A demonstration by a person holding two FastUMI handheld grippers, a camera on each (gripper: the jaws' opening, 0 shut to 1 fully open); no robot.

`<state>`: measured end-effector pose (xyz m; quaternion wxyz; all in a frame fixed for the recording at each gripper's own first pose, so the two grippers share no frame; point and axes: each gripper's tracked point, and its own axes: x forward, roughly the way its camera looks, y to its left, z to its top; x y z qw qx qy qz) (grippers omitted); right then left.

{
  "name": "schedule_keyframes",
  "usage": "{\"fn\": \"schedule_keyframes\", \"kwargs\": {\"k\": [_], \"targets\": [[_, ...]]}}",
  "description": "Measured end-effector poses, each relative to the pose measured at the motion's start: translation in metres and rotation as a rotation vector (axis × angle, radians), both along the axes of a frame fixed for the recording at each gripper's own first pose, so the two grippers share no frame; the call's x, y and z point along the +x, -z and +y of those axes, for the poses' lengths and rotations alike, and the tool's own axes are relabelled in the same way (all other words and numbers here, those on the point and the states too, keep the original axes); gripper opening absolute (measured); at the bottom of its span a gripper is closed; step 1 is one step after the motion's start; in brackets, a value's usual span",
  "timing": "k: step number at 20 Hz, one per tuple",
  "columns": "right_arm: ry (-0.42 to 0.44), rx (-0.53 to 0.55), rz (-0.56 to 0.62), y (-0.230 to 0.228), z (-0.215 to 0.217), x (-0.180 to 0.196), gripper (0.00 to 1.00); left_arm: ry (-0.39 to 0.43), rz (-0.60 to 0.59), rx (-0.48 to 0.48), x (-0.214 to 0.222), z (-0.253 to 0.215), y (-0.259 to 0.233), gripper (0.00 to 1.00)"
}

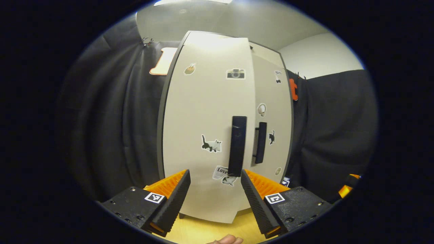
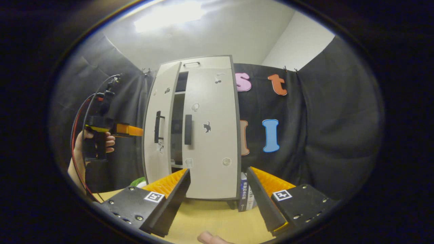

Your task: Grab one shoe with the right hand and put it into the shoe cabinet, grab the other shoe with the left hand and put it into the shoe cabinet; then close the right door with the right hand and the left door with the left hand.

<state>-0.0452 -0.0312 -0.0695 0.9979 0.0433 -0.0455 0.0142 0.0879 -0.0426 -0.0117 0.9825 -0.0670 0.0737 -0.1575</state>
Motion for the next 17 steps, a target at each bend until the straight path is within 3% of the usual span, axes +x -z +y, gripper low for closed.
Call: {"fn": "schedule_keyframes", "kwargs": {"k": [4, 8, 10, 14, 17], "targets": [[0.008, 0.008, -0.007, -0.006, -0.001, 0.001, 1.00, 0.006, -0.018, -0.015, -0.030, -0.016, -0.015, 0.95], [0.015, 0.006, -0.015, -0.016, 0.001, 0.000, 1.00, -0.041, 0.001, -0.009, -0.065, -0.012, -0.018, 0.93], [0.010, -0.016, -0.014, -0.022, 0.006, -0.001, 1.00, 0.000, 0.026, -0.043, -0.086, -0.023, -0.016, 0.96], [0.017, -0.035, -0.019, -0.036, 0.018, 0.003, 1.00, 0.038, 0.028, 0.000, -0.115, -0.030, -0.008, 0.96], [0.052, -0.034, -0.016, -0.043, 0.014, 0.000, 0.97, 0.022, -0.018, 0.053, -0.130, -0.032, -0.005, 0.96]]}}
